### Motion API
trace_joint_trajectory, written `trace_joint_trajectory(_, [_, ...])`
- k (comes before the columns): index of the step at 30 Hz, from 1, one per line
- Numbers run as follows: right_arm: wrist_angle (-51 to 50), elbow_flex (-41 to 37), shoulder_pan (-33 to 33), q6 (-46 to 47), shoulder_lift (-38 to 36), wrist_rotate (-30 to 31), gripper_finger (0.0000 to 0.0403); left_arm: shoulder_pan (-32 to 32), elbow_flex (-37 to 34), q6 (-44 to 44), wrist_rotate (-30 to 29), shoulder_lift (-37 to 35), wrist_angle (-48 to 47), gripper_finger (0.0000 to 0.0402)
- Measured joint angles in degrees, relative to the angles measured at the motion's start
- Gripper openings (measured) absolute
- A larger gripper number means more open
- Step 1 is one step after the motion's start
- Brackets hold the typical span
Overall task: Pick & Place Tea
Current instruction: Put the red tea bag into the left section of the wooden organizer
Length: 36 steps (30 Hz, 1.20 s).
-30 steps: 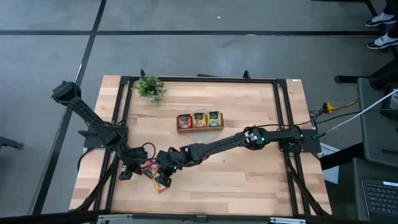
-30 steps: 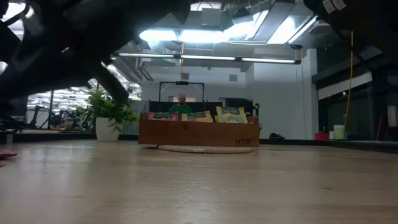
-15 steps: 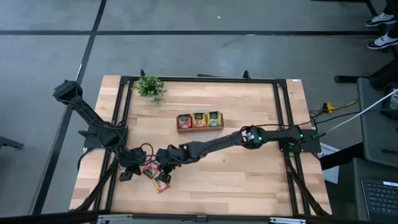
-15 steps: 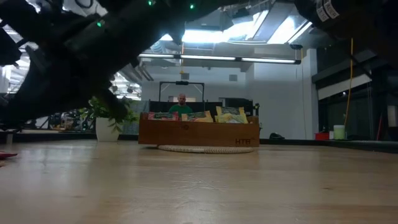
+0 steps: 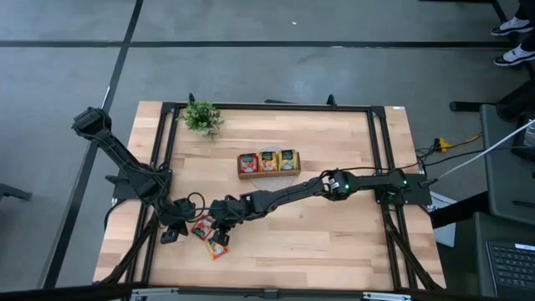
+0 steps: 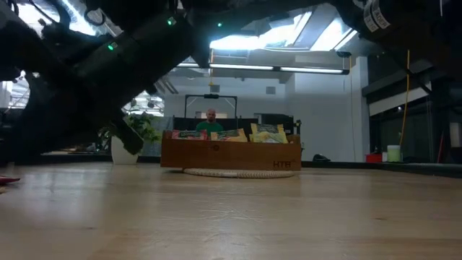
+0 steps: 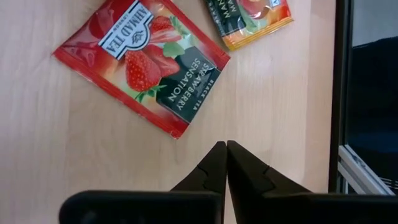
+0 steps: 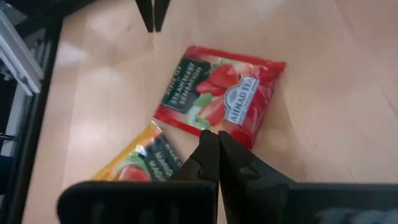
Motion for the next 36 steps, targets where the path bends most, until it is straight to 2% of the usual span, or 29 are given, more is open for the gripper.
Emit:
trace_joint_trajectory(13, [-0.22, 0.22, -0.72, 1.64, 2.48, -0.01, 0.0, -0.02, 0.0, -2.8, 1.07, 0.02, -0.86, 0.0004])
trace_joint_trajectory(22, [-0.49, 0.19, -0.72, 1.77, 2.56, -0.04, 0.0, -0.02, 0.0, -10.75, -0.6, 0.02, -3.16, 0.0023])
trace_joint_trajectory(27, [-0.12, 0.15, -0.72, 1.76, 2.63, -0.04, 0.0, -0.02, 0.0, -15.07, -0.52, 0.02, -3.16, 0.0076])
trace_joint_trajectory(36, [0.14, 0.09, -0.72, 1.66, 2.67, -0.02, 0.0, -0.02, 0.0, -22.47, -0.55, 0.02, -2.97, 0.0224])
